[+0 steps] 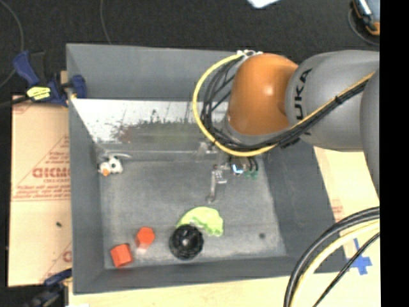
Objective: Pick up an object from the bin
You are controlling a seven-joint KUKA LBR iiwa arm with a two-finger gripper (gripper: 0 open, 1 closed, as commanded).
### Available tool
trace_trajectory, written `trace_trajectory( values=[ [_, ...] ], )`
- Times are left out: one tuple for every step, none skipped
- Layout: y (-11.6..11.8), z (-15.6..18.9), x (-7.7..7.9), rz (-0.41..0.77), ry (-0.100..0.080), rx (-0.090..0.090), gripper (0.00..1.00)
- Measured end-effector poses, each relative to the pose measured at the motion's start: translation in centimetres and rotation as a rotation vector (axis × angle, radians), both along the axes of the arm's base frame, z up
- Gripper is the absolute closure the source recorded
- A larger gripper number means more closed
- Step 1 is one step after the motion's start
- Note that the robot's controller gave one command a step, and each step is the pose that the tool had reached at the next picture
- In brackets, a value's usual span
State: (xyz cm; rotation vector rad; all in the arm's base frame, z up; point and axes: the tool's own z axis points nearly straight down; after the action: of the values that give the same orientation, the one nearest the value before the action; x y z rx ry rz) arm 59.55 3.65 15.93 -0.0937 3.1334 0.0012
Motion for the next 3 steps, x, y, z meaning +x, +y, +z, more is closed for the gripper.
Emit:
trace_trajectory(
  values=[
    [0.9, -5.4, -6.7, 0.156, 0.013, -0.002, 0.00],
    [-1.4, -8.8, -3.6, 0.080, -0.006, 0.000, 1.00],
    [-1.4, -8.8, -3.6, 0.079, -0.006, 0.001, 1.00]
  ],
)
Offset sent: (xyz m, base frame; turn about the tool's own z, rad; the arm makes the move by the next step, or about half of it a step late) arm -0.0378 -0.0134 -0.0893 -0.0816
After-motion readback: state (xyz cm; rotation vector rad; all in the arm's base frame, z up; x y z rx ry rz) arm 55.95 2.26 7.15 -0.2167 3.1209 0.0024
